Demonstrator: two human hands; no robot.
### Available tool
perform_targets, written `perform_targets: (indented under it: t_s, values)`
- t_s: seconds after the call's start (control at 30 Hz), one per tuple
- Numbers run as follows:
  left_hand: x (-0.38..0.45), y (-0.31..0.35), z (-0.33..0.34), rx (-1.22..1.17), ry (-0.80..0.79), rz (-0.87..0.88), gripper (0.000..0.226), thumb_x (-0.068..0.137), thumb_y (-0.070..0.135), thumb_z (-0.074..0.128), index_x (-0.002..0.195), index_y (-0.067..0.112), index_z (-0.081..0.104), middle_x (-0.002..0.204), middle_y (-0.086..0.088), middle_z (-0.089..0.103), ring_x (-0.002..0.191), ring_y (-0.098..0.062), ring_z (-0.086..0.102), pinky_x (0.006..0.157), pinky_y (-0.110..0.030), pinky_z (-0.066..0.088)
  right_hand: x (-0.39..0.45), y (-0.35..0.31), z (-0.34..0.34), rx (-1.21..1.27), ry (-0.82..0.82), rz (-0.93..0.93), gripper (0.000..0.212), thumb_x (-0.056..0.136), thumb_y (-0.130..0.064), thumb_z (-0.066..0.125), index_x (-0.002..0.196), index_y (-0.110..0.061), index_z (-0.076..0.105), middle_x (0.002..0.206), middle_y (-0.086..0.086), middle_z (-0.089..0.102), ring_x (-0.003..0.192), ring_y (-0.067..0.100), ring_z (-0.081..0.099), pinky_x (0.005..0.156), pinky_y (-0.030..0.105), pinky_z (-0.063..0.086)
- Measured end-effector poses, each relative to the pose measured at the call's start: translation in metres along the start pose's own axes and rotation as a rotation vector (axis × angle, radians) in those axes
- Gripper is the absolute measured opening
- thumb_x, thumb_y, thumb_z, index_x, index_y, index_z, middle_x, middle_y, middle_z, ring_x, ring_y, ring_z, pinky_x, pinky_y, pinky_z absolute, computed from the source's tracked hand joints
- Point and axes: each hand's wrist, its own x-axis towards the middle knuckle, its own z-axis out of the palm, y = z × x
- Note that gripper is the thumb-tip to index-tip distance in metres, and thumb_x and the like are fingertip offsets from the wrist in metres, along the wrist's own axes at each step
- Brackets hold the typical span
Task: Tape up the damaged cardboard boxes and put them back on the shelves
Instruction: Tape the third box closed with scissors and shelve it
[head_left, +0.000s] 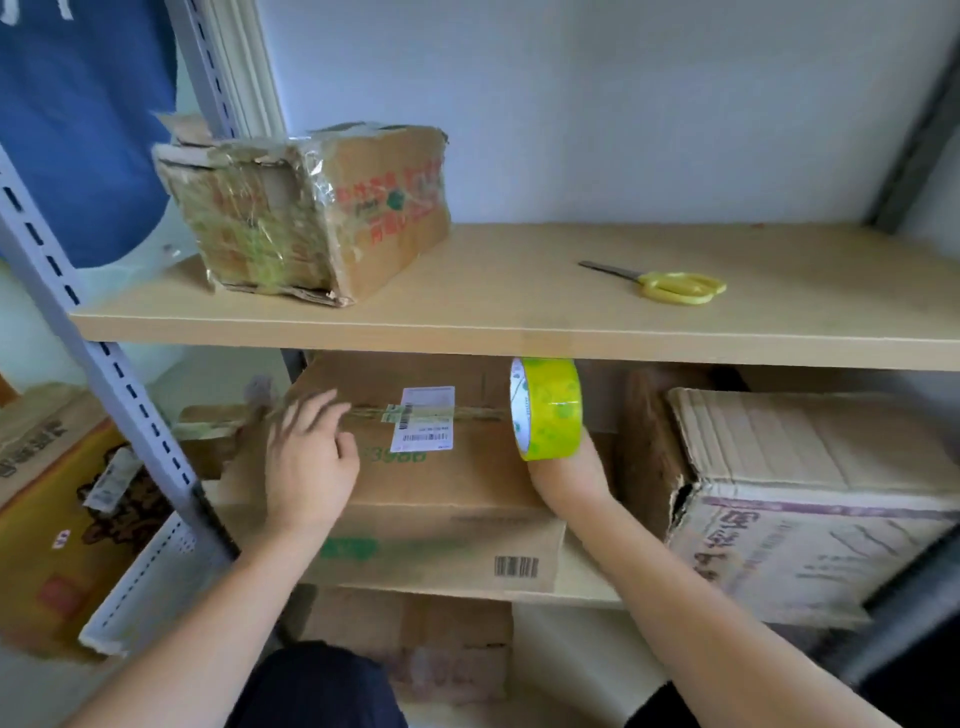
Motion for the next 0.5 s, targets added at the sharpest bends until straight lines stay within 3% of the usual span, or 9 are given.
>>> perform_targets:
  t_s: [0.03,0.1,0.17,0.23,0.37,0.43,0.5]
  values:
    - [-0.010,0.023,0.002,-0.050,-0.011,0.068,0.035,0.085,0.001,0.059,0.118,0.007,0.070,0.132,-0.006,0.063,0.125,-0.029,0.054,0.107,-0.046,0.041,-0.007,0.001,-0.004,-0.100,-0.001,-0.083,0.045,0.097,-0.008,0.047,0.142,-0.010,0.046,0.153,0.014,0.039,0.137,0.029,0.041,0.100,0.025,0.041]
    - [-0.031,0.073,0.009,-0.133,-0.065,0.170,0.038,0.083,-0.004,0.061,0.119,0.004,0.071,0.131,-0.009,0.064,0.124,-0.029,0.058,0.107,-0.048,0.045,-0.023,0.008,-0.019,-0.218,-0.084,-0.219,0.053,0.097,-0.003,0.040,0.150,-0.010,0.036,0.164,0.009,0.015,0.151,0.022,0.014,0.117,0.025,0.024]
    - [-0.052,0.124,0.015,-0.168,-0.170,0.217,0.044,0.081,-0.005,0.064,0.123,0.004,0.069,0.130,-0.011,0.065,0.123,-0.032,0.059,0.107,-0.045,0.046,-0.035,0.015,-0.047,-0.351,-0.112,-0.255,0.057,0.099,-0.003,0.038,0.154,-0.010,0.028,0.165,0.004,0.001,0.152,0.015,-0.003,0.119,0.020,0.008]
    - [-0.070,0.169,0.019,-0.217,-0.299,0.225,0.049,0.084,0.000,0.061,0.133,0.009,0.062,0.135,-0.009,0.061,0.123,-0.031,0.058,0.106,-0.038,0.045,-0.048,0.023,-0.078,-0.382,-0.091,-0.283,0.057,0.097,-0.001,0.041,0.152,-0.013,0.034,0.165,-0.005,0.006,0.151,0.008,0.001,0.117,0.020,0.014]
    - [-0.083,0.244,0.019,-0.440,-0.356,0.146,0.047,0.099,0.014,0.047,0.146,0.011,0.049,0.154,-0.002,0.044,0.140,-0.018,0.042,0.114,-0.027,0.031,-0.063,0.050,-0.152,-0.428,0.156,-0.328,0.042,0.094,-0.009,0.051,0.132,-0.022,0.062,0.154,-0.007,0.040,0.138,0.015,0.042,0.103,0.032,0.046]
    - [-0.079,0.272,0.015,-0.502,-0.384,0.049,0.049,0.105,0.032,0.039,0.151,0.017,0.041,0.157,-0.001,0.039,0.144,-0.017,0.036,0.115,-0.029,0.029,-0.059,0.076,-0.183,-0.486,0.305,-0.242,0.034,0.093,-0.014,0.053,0.124,-0.020,0.066,0.149,0.000,0.047,0.135,0.024,0.044,0.106,0.041,0.045]
    - [-0.077,0.292,0.018,-0.474,-0.464,0.022,0.059,0.104,0.047,0.031,0.156,0.020,0.027,0.162,-0.001,0.028,0.148,-0.019,0.027,0.117,-0.034,0.026,-0.050,0.108,-0.210,-0.534,0.399,-0.064,0.038,0.096,-0.024,0.049,0.132,-0.018,0.058,0.150,0.005,0.045,0.137,0.030,0.039,0.109,0.049,0.040]
